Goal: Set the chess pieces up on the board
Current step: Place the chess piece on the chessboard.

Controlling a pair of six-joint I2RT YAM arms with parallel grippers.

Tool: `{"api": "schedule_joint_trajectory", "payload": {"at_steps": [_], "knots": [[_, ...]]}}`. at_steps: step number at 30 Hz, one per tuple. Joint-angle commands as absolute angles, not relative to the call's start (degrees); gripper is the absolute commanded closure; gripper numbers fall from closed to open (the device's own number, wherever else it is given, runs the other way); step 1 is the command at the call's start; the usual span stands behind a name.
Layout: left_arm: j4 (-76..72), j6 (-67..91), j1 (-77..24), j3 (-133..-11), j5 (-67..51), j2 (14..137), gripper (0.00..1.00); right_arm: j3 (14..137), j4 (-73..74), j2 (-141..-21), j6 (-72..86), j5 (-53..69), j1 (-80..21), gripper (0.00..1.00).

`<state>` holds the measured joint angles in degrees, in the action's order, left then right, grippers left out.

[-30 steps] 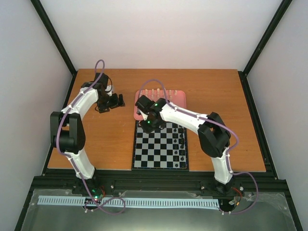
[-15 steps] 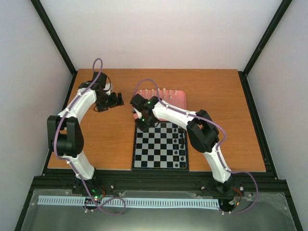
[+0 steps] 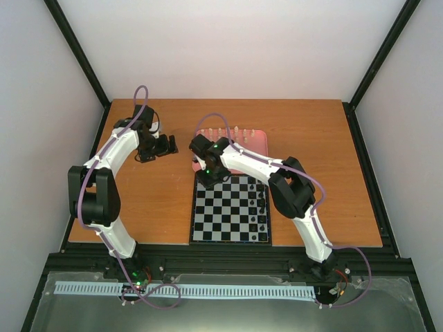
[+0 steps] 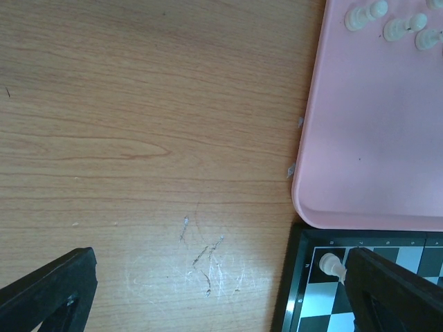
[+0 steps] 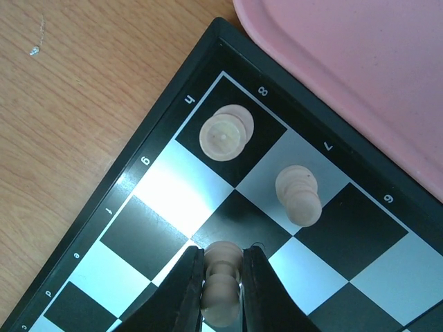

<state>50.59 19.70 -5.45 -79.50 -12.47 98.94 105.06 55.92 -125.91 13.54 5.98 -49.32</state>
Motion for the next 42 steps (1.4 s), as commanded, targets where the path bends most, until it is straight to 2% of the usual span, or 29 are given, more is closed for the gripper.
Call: {"api": "schedule_joint_trajectory", "payload": {"at_steps": [1,15,20,25,29,35,42], "knots": [[50.1,19.9,-5.0,-79.5,-12.4,96.8,0.00,105.6,56.2,-127.3,14.0,6.6,-48.8,0.93],[50.2,19.9,-4.9,-79.6,-12.4,97.1,0.00,106.6,57.0,-128.8,13.8,6.4,-48.6,0.92],[50.1,19.8,-5.0,-79.6,-12.5,97.2,0.00,106.6,57.2,-128.8,13.7,6.3,-48.6,0.81],[50.1,19.8,-5.0,-79.6,-12.5,97.3,0.00,106.4,56.9,-128.0,13.6,6.2,-48.6,0.78],[50.1,19.8,-4.9,-79.4,-12.5,97.2,0.00,105.9,57.6,-126.1,13.2,6.9,-48.6,0.71],[50.1,19.8,-5.0,-79.3,-12.4,96.8,0.00,105.2,60.7,-117.9,13.3,6.4,-48.5,0.61],[50.1,19.8,-5.0,-79.5,-13.3,96.7,0.00,107.4,64.3,-110.8,13.0,6.0,-43.5,0.58]]}}
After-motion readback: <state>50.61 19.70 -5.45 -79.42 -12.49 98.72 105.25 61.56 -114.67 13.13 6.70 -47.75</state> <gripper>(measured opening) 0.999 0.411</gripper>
